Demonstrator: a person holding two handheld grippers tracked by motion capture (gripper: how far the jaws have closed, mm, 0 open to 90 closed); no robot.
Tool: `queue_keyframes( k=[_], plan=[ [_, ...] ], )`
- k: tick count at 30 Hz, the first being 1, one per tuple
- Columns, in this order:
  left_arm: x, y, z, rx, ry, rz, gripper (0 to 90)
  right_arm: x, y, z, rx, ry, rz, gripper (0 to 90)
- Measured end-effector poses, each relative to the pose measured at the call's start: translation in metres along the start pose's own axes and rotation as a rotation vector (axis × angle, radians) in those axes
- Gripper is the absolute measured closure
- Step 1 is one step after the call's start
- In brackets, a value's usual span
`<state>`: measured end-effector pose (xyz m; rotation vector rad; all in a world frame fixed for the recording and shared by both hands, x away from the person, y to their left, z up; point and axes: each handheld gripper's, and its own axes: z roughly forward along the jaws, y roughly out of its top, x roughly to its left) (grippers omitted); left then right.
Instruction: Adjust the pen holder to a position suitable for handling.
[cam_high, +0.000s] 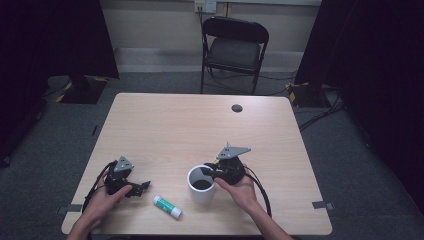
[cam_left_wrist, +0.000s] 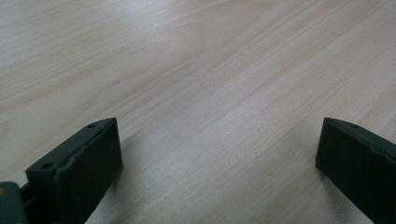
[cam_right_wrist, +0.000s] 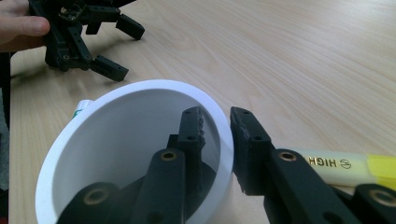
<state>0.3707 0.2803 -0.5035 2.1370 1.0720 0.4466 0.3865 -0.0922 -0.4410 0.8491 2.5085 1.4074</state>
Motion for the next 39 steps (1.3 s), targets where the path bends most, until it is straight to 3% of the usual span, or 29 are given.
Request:
queue_keyframes(
  k=[9, 18, 20, 22, 25, 28, 33, 36, 39],
  plan=[
    [0.000, 0.000, 0.000, 0.001, 0.000, 0.000, 0.0, 0.003, 0.003, -0.011, -0.037, 0.001, -0.010, 61.8],
    [0.002, -0.001, -0.002, -0.002, -0.009, 0.012, 1.6, -0.008, -0.004, -0.047, -0.111, -0.022, 0.027, 48.7],
    [0.002, -0.001, -0.002, 0.003, -0.009, 0.014, 2.5, -0.017, -0.009, -0.062, -0.132, -0.061, 0.058, 45.2],
    [0.002, -0.001, -0.003, 0.002, -0.010, 0.016, 2.8, -0.019, -0.011, -0.066, -0.139, -0.072, 0.068, 44.0],
    [0.000, 0.000, -0.004, 0.012, -0.007, 0.012, 5.4, -0.026, -0.018, -0.082, -0.153, -0.142, 0.091, 41.2],
    [-0.002, 0.001, -0.006, 0.007, -0.016, 0.024, 12.4, -0.039, -0.034, -0.090, -0.110, -0.198, 0.122, 37.5],
    [-0.003, 0.001, -0.007, 0.012, -0.016, 0.028, 15.6, -0.054, -0.059, -0.095, -0.033, -0.209, 0.165, 35.6],
    [-0.005, 0.001, -0.008, 0.010, -0.014, 0.017, 17.1, -0.063, -0.079, -0.100, 0.035, -0.254, 0.172, 30.8],
    [-0.006, 0.002, -0.008, 0.014, -0.016, 0.025, 18.2, -0.070, -0.090, -0.104, 0.055, -0.273, 0.206, 29.0]
  ],
)
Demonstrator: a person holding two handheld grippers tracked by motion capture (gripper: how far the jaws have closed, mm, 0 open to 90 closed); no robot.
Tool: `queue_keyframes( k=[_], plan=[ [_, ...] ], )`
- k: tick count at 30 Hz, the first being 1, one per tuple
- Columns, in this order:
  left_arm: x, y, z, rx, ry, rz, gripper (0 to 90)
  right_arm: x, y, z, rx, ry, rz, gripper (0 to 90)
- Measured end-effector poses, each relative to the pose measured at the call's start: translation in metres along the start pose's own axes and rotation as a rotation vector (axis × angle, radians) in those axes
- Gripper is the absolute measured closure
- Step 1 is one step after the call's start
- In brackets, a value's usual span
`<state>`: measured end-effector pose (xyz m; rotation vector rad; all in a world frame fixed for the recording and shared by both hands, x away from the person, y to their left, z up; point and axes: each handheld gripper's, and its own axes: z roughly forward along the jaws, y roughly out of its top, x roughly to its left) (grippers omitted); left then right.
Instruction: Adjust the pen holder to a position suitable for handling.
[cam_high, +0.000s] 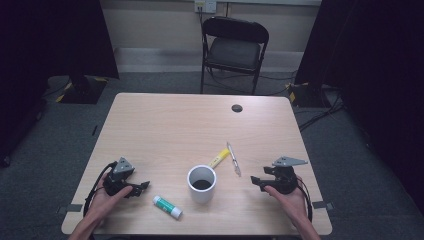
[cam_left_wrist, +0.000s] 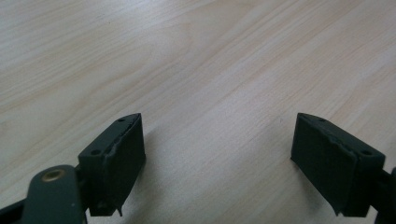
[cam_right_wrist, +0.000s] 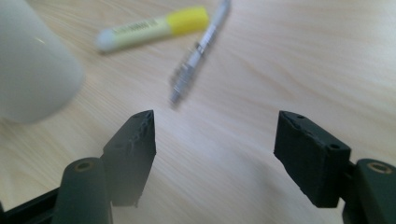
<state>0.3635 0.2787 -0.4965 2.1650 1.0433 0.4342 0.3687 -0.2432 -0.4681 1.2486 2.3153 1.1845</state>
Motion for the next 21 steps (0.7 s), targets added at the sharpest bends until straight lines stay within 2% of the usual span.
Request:
queue_keyframes(
  k=[2, 3, 4, 5, 6, 7, 8, 10, 11, 12, 13, 14, 15, 17, 18, 19, 20, 21],
  plan=[
    [-0.001, 0.001, -0.002, 0.002, -0.008, 0.010, 18.4, -0.008, -0.008, 0.000, 0.027, -0.044, 0.004, 27.6],
    [-0.002, 0.003, -0.005, -0.001, -0.010, 0.029, 18.8, -0.016, -0.013, 0.000, 0.034, -0.066, 0.029, 25.8],
    [-0.002, 0.003, -0.005, -0.001, -0.010, 0.029, 19.3, -0.016, -0.013, 0.000, 0.034, -0.066, 0.029, 25.8],
    [-0.006, 0.007, -0.010, -0.027, -0.056, 0.011, 20.2, -0.021, -0.015, 0.002, 0.042, -0.081, 0.027, 23.8],
    [-0.006, 0.007, -0.010, -0.027, -0.056, 0.011, 20.3, -0.021, -0.015, 0.002, 0.042, -0.081, 0.027, 23.8],
    [-0.012, 0.011, -0.016, -0.055, -0.085, 0.022, 20.6, -0.024, -0.017, 0.003, 0.049, -0.103, 0.021, 22.8],
    [-0.016, 0.013, -0.020, -0.064, -0.098, 0.042, 20.4, -0.024, -0.018, 0.004, 0.056, -0.106, 0.022, 21.8],
    [-0.026, 0.019, -0.029, -0.099, -0.162, 0.056, 19.9, -0.026, -0.019, 0.005, 0.052, -0.118, 0.014, 20.6],
    [-0.032, 0.022, -0.033, -0.105, -0.176, 0.095, 19.0, -0.027, -0.020, 0.005, 0.052, -0.126, 0.021, 19.5],
    [-0.032, 0.022, -0.033, -0.105, -0.176, 0.095, 18.5, -0.027, -0.020, 0.005, 0.052, -0.126, 0.021, 19.5],
    [-0.039, 0.026, -0.037, -0.103, -0.185, 0.133, 19.7, -0.029, -0.021, 0.007, 0.074, -0.161, 0.028, 17.1],
    [-0.052, 0.031, -0.041, -0.119, -0.228, 0.169, 20.5, -0.028, -0.022, 0.008, 0.073, -0.180, 0.022, 17.5],
    [-0.052, 0.031, -0.041, -0.119, -0.228, 0.169, 20.5, -0.028, -0.022, 0.008, 0.073, -0.180, 0.022, 17.5],
    [-0.065, 0.035, -0.043, -0.135, -0.286, 0.211, 20.9, -0.029, -0.023, 0.007, 0.063, -0.187, 0.032, 17.3],
    [-0.074, 0.036, -0.043, -0.133, -0.316, 0.244, 22.4, -0.028, -0.026, 0.009, 0.056, -0.223, -0.004, 15.7],
    [-0.074, 0.036, -0.043, -0.133, -0.316, 0.244, 22.4, -0.028, -0.026, 0.009, 0.056, -0.223, -0.004, 15.7],
    [-0.081, 0.037, -0.043, -0.127, -0.347, 0.276, 23.1, -0.028, -0.027, 0.010, 0.039, -0.224, -0.006, 15.2],
    [-0.081, 0.037, -0.043, -0.127, -0.347, 0.276, 23.1, -0.028, -0.027, 0.010, 0.039, -0.224, -0.006, 15.2]
  ],
)
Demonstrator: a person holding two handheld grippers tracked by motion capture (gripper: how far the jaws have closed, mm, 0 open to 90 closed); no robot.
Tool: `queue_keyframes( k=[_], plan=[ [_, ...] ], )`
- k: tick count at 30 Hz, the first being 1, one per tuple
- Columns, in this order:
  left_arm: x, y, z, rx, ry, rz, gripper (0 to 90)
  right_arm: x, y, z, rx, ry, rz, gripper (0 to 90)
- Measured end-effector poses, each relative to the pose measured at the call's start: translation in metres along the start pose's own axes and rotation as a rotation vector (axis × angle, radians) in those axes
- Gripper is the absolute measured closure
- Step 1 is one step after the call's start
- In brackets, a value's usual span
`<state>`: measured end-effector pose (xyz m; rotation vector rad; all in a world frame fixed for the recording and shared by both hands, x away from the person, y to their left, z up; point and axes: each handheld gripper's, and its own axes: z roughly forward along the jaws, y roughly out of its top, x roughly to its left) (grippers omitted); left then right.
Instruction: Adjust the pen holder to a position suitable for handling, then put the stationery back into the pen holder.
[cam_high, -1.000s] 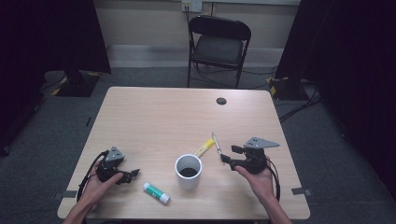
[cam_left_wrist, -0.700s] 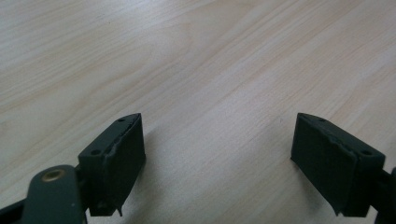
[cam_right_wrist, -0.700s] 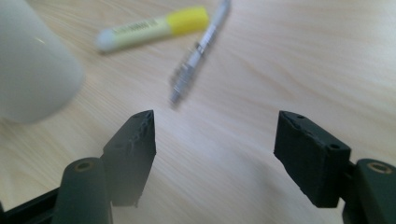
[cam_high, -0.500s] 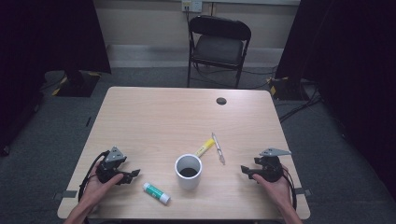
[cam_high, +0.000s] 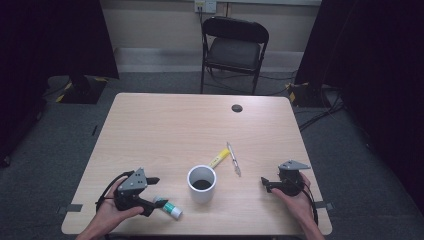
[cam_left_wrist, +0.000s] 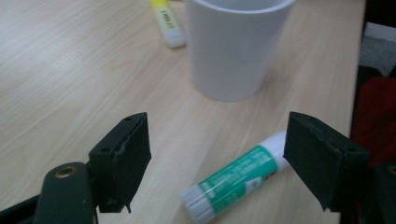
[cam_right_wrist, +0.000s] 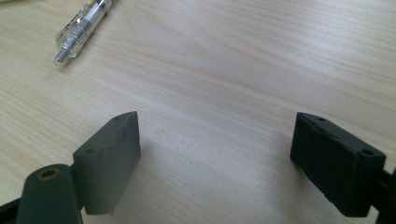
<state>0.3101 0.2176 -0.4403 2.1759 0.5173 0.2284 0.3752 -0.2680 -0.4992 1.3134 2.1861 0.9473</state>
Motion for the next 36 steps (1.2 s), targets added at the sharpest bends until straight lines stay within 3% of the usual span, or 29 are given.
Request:
queue_keyframes(
  k=[5, 9, 16, 17, 21, 22, 24, 26, 28, 36],
  plan=[
    [-0.008, 0.000, 0.007, 0.022, -0.090, 0.039, 23.0, 0.000, -0.001, 0.000, -0.007, 0.000, 0.001, 14.9],
    [-0.014, 0.000, 0.013, 0.052, -0.142, 0.068, 28.3, 0.000, -0.001, 0.000, -0.007, -0.001, 0.002, 14.9],
    [-0.018, -0.003, 0.019, 0.082, -0.183, 0.102, 33.2, 0.000, -0.001, 0.001, -0.007, -0.001, 0.002, 14.9],
    [-0.018, -0.004, 0.021, 0.088, -0.195, 0.111, 37.3, 0.000, -0.001, 0.000, -0.007, -0.001, 0.002, 14.9],
    [-0.018, -0.006, 0.026, 0.105, -0.204, 0.113, 39.4, 0.000, -0.001, 0.001, -0.007, -0.001, 0.001, 14.9],
    [-0.017, -0.003, 0.029, 0.128, -0.182, 0.111, 39.6, 0.000, 0.000, 0.001, -0.007, -0.001, 0.001, 14.9],
    [-0.015, -0.002, 0.032, 0.124, -0.197, 0.114, 42.0, 0.000, 0.000, 0.001, -0.006, 0.000, 0.001, 14.9],
    [-0.015, -0.003, 0.039, 0.155, -0.197, 0.124, 42.3, 0.000, 0.000, 0.001, -0.006, -0.001, 0.001, 14.9],
    [-0.017, -0.004, 0.042, 0.195, -0.187, 0.135, 49.1, 0.000, 0.000, 0.001, -0.007, 0.000, 0.000, 14.9],
    [-0.008, -0.007, 0.042, 0.210, -0.150, 0.094, 56.9, 0.000, 0.000, 0.001, -0.007, -0.001, 0.000, 15.0]
  ],
)
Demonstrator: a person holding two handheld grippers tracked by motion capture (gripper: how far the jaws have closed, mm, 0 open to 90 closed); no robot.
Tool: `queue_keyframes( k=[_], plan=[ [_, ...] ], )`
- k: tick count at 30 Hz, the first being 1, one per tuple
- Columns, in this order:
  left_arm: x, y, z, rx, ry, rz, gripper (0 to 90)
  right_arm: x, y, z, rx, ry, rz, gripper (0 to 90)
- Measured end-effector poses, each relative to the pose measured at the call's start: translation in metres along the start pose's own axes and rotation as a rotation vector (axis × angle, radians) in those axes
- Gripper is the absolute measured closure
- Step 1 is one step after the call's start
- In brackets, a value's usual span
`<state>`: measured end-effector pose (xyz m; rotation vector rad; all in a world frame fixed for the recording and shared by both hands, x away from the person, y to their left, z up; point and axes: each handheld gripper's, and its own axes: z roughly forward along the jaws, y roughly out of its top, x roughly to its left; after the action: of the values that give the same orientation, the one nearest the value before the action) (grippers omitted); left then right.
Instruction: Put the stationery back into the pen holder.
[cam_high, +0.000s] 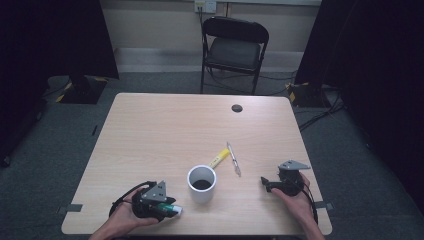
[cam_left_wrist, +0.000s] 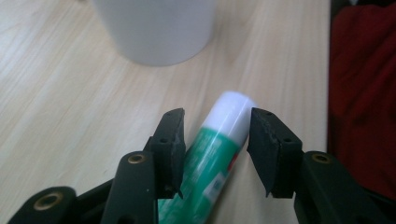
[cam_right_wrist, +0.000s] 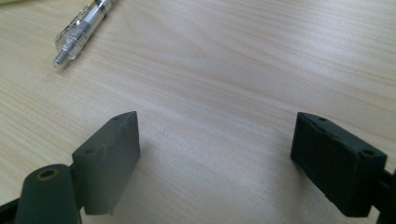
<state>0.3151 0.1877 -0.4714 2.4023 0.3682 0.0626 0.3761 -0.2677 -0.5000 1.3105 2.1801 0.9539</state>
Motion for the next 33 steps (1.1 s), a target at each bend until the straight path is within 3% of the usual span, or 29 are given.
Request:
queue_keyframes(
  k=[2, 3, 5, 6, 7, 11, 13, 14, 15, 17, 20, 21, 22, 28, 30, 31, 32, 33],
  plan=[
    [0.004, -0.003, -0.001, -0.014, 0.015, -0.004, 63.5, 0.000, 0.000, 0.000, 0.000, -0.002, -0.001, 15.0],
    [0.006, -0.003, -0.003, 0.007, 0.012, -0.018, 63.5, 0.000, 0.000, 0.000, 0.000, -0.001, 0.000, 15.0],
    [0.010, -0.008, -0.002, -0.013, 0.032, -0.034, 65.6, 0.000, 0.000, 0.000, 0.000, -0.001, -0.001, 15.0],
    [0.012, -0.009, -0.008, 0.020, 0.013, -0.057, 65.7, 0.000, 0.000, 0.000, 0.000, 0.000, 0.000, 15.0],
    [0.012, -0.009, -0.008, 0.020, 0.013, -0.057, 65.7, 0.000, 0.000, 0.000, 0.000, -0.003, 0.000, 15.0],
    [0.018, -0.016, -0.015, 0.028, 0.043, -0.098, 65.7, 0.000, 0.000, 0.000, 0.000, -0.002, 0.001, 15.0],
    [0.019, -0.018, -0.015, -0.001, 0.049, -0.137, 65.4, 0.000, 0.000, 0.000, 0.000, -0.002, 0.001, 15.0],
    [0.020, -0.017, -0.012, -0.017, 0.046, -0.157, 61.0, 0.000, 0.000, 0.000, 0.000, -0.002, 0.001, 15.0],
    [0.021, -0.014, -0.011, 0.003, 0.037, -0.147, 60.8, 0.000, 0.000, 0.000, 0.000, -0.003, 0.001, 15.0],
    [0.020, -0.012, -0.009, -0.001, 0.050, -0.147, 60.7, 0.000, 0.000, 0.000, 0.000, -0.002, 0.001, 15.0],
    [0.019, -0.002, -0.003, 0.021, 0.032, -0.101, 60.4, 0.000, 0.000, 0.000, 0.001, -0.001, 0.002, 15.0],
    [0.019, -0.002, -0.003, 0.021, 0.032, -0.101, 60.5, 0.000, 0.000, 0.000, 0.001, -0.001, 0.002, 15.0],
    [0.018, 0.000, -0.002, 0.057, 0.046, -0.099, 60.6, 0.000, 0.000, 0.000, 0.000, -0.002, 0.001, 15.0],
    [0.018, 0.001, 0.003, 0.077, 0.037, -0.085, 61.1, 0.000, 0.000, 0.000, 0.000, -0.002, 0.002, 15.0],
    [0.016, 0.003, 0.006, 0.100, 0.044, -0.052, 61.1, 0.001, -0.001, -0.001, 0.000, -0.001, 0.001, 15.0],
    [0.012, 0.004, 0.010, 0.072, 0.053, -0.086, 61.2, 0.001, -0.001, -0.001, 0.000, -0.001, 0.000, 15.0],
    [0.014, 0.004, 0.007, 0.106, 0.060, -0.046, 61.3, 0.001, -0.001, -0.001, 0.000, -0.001, 0.001, 15.0],
    [0.012, 0.004, 0.008, 0.088, 0.064, -0.068, 61.9, 0.001, -0.001, -0.001, 0.000, 0.000, 0.001, 15.0]
  ],
)
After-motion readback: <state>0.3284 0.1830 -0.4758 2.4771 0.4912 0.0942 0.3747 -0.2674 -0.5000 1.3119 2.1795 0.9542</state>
